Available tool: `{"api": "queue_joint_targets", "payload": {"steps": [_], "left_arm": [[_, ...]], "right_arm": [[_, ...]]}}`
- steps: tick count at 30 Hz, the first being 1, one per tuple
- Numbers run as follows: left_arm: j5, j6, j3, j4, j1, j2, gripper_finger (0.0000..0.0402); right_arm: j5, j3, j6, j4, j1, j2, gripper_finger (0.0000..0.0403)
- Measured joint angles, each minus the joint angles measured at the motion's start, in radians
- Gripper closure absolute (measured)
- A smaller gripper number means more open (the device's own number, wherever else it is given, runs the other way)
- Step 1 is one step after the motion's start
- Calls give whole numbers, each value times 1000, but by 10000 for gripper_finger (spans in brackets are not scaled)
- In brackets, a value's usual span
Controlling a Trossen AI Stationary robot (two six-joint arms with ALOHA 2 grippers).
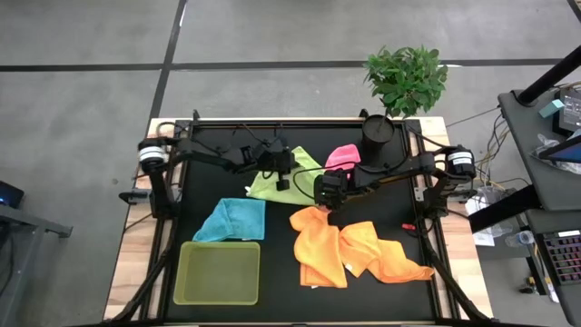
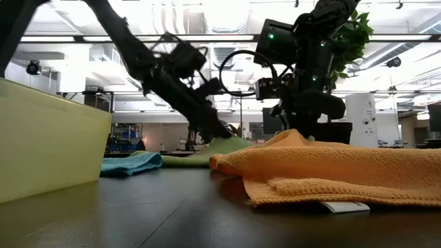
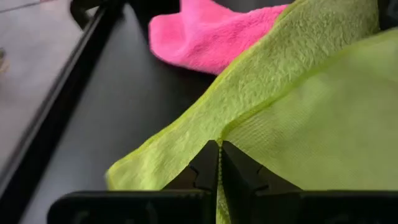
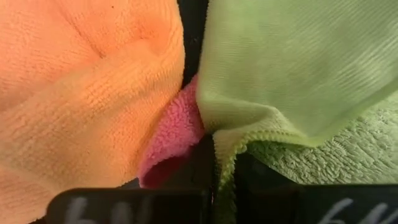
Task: Fold microfiber towels
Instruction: Fold the green microfiber towel
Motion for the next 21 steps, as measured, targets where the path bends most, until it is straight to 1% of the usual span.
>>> {"api": "queue_joint_targets", "payload": {"steps": [2,6,11,15,21], "left_arm": [[-20,5,-5,-43,-1,-54,401],[-29,27,-13,-156,-4,-176,401],[-80,49,-44,-264,-15,-360,401],[-111,49,-61,-375,-10,-527,401],[-219,80,-63,-483,-10,-739,401]], "right_arm": [[7,0,1,12,0,-8,394],[94,5,1,40,0,-38,394],[177,57,-27,48,-6,-78,394],[182,125,-84,48,-33,-100,394],[184,254,-166,51,-98,-98,394]]}}
